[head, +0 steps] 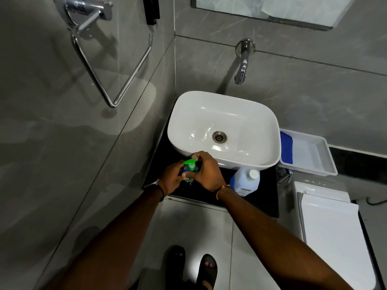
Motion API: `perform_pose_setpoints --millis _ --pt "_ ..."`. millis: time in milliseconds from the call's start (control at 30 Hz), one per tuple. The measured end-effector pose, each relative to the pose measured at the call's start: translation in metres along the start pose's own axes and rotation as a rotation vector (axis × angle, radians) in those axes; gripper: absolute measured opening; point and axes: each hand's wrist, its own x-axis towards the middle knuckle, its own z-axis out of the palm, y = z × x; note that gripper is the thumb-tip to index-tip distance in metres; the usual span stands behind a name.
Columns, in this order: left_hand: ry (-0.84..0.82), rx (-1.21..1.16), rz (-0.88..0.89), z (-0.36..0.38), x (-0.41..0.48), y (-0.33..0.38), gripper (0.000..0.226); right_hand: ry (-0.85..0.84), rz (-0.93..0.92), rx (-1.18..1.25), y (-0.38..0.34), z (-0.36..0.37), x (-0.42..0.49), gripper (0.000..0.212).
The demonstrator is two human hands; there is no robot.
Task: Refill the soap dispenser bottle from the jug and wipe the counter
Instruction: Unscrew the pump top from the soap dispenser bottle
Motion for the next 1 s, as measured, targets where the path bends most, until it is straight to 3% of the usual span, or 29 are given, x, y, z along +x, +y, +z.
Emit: perform_pose_setpoints --millis 133,333,500,667,1000 --pt "-0.009 -0.008 0.005 0.0 -0.002 -0.001 0.045 0.04 0.002 -0.008 -0.001 0.005 -0.002 0.033" --pt "-0.016 0.042 0.019 -0.001 -0.002 -0.001 0.036 0.07 0.091 -0.021 0.002 0.007 -0.006 0.048" --pt "-0.01 0.001 -0.014 -0.001 -0.001 -0.001 0.04 0.098 0.066 -0.044 0.003 0.011 -0.007 0.031" --pt "-0.024 0.028 0.009 -0.001 -0.002 -0.001 0.04 0.105 0.114 -0.002 0.001 0.014 -0.006 0.048" --pt "-0.038 0.011 -0.003 -0.002 -0.001 -0.003 0.041 0.191 0.037 0.114 -0.002 0.002 -0.005 0.028"
